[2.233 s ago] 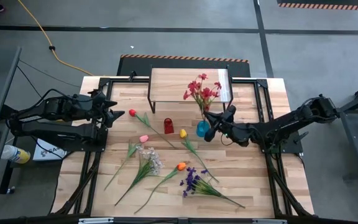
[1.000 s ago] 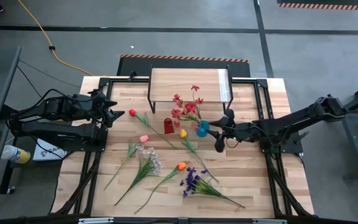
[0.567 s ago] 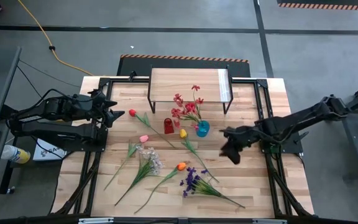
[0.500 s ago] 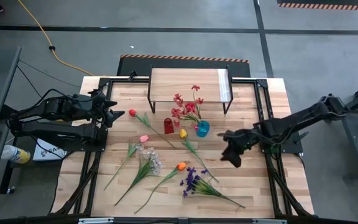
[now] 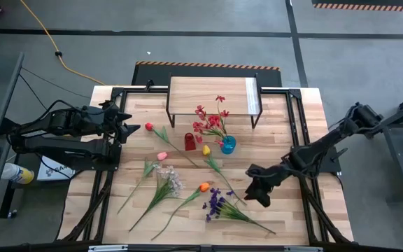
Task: Pick and place flowers into a vace then onto a shelf
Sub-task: Put the purple flowers into the blue vase
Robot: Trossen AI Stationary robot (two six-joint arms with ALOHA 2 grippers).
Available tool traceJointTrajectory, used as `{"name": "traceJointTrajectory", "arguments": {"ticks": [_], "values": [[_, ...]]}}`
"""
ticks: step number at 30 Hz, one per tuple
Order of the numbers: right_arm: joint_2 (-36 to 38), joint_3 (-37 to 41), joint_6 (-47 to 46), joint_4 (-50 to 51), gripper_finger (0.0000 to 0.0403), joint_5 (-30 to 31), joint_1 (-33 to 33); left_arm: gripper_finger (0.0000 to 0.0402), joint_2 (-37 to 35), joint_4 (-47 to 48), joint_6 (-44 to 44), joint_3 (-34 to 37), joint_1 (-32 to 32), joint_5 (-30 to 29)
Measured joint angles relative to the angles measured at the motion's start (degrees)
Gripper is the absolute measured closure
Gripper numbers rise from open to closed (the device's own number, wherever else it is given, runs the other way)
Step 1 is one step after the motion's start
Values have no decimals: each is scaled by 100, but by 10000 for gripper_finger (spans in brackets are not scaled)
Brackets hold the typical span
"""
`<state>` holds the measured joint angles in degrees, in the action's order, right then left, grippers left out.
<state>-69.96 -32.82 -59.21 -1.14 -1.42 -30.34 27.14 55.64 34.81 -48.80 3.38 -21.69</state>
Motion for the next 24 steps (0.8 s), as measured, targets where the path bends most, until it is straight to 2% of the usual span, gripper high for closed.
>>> {"name": "traceJointTrajectory", "arguments": {"ticks": [8, 11, 19, 24], "values": [[-840, -201, 126, -1329, 243, 218, -476, 16, 0, 2, 0, 1, -1, 0], [-1222, -538, 252, -1113, 250, 42, -561, 16, 0, 4, 0, 0, 0, 0], [-2235, -1354, 236, -380, 285, -1094, -632, 16, 0, 4, 0, 1, -1, 2], [-2441, -1519, -111, -380, 298, -1153, -648, 16, 0, 12, 0, 0, -1, 2]]}}
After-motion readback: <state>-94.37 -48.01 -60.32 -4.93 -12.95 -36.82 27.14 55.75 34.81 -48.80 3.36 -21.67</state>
